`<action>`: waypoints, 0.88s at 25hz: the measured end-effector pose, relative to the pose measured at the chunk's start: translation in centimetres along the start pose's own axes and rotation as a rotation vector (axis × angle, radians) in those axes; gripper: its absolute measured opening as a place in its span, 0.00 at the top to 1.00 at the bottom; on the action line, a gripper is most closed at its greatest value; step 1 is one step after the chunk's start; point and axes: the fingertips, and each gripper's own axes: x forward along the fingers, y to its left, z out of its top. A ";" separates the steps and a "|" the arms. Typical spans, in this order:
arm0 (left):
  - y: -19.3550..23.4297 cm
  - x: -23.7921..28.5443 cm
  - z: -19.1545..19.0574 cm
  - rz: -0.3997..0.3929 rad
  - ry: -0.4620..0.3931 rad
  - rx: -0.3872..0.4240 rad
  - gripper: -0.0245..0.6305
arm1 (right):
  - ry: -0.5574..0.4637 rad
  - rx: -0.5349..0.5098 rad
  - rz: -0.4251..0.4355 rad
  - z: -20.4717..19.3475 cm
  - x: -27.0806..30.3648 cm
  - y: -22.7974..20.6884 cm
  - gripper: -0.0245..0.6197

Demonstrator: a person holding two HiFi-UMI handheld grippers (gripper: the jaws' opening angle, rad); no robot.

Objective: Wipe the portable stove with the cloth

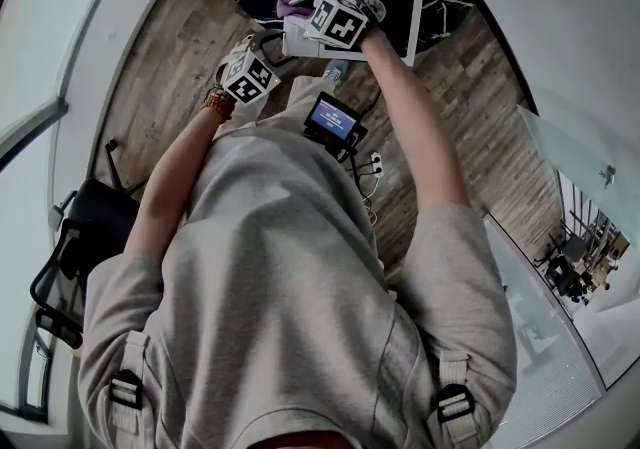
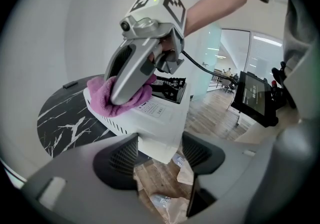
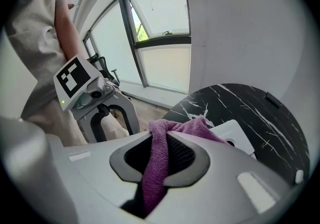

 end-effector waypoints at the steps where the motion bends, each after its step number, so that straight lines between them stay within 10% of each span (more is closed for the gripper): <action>1: 0.0 0.0 0.0 -0.001 0.001 0.000 0.54 | -0.006 -0.007 0.005 0.2 0.0 0.2 0.85; 22: 0.0 -0.1 0.0 -0.018 0.012 0.001 0.53 | 0.059 -0.046 0.097 -1.0 0.4 5.7 0.85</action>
